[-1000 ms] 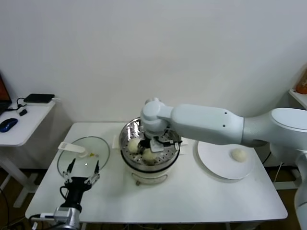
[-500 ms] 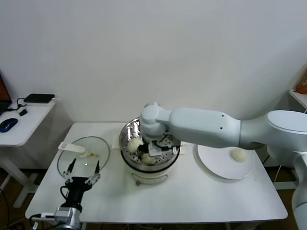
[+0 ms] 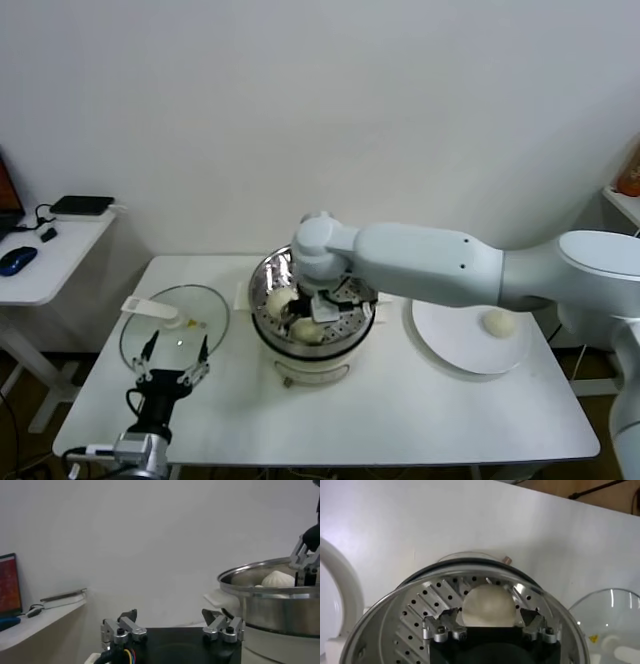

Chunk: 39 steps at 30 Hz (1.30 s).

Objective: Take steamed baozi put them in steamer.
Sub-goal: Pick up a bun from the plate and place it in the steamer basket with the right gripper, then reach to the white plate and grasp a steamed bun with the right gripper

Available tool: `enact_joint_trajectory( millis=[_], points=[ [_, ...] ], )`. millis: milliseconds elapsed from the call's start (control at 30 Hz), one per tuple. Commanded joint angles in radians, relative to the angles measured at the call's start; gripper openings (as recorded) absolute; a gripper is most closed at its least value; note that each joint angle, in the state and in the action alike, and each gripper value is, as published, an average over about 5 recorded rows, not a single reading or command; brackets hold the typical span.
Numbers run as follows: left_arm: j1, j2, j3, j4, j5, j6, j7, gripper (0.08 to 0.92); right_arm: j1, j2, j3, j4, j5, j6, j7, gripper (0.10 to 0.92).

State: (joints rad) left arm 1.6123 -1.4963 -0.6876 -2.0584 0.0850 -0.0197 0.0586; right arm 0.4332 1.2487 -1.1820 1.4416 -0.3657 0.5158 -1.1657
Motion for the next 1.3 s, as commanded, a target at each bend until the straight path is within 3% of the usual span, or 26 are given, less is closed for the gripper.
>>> enact_joint_trajectory(
  millis=[33,333,567,733,933,1300],
  points=[
    [-0.001,0.0,0.002,-0.001,0.002,0.001,0.001,0.823,0.064,-0.019,0.02,-0.018,0.087,0.014,-0.009,0.823],
    [0.001,0.006,0.019,-0.018,-0.003,0.012,0.001,0.823,0.242,-0.1,-0.048,-0.096,0.364,-0.137,-0.011,0.823],
    [0.004,0.014,0.021,-0.023,-0.006,0.007,0.0,0.823,0.381,-0.266,-0.232,-0.165,0.643,-0.388,0.02,0.823],
    [-0.001,0.017,0.027,-0.026,-0.008,0.006,0.0,0.823,0.407,-0.391,-0.301,-0.201,0.746,-0.485,0.011,0.823],
    [-0.005,0.018,0.039,-0.028,-0.008,0.006,0.001,0.823,0.348,-0.533,-0.307,-0.238,0.735,-0.568,0.014,0.823],
    [-0.003,0.018,0.042,-0.033,-0.017,0.002,0.004,0.823,0.048,-0.642,-0.098,-0.379,0.521,-0.653,0.057,0.823]
  ],
)
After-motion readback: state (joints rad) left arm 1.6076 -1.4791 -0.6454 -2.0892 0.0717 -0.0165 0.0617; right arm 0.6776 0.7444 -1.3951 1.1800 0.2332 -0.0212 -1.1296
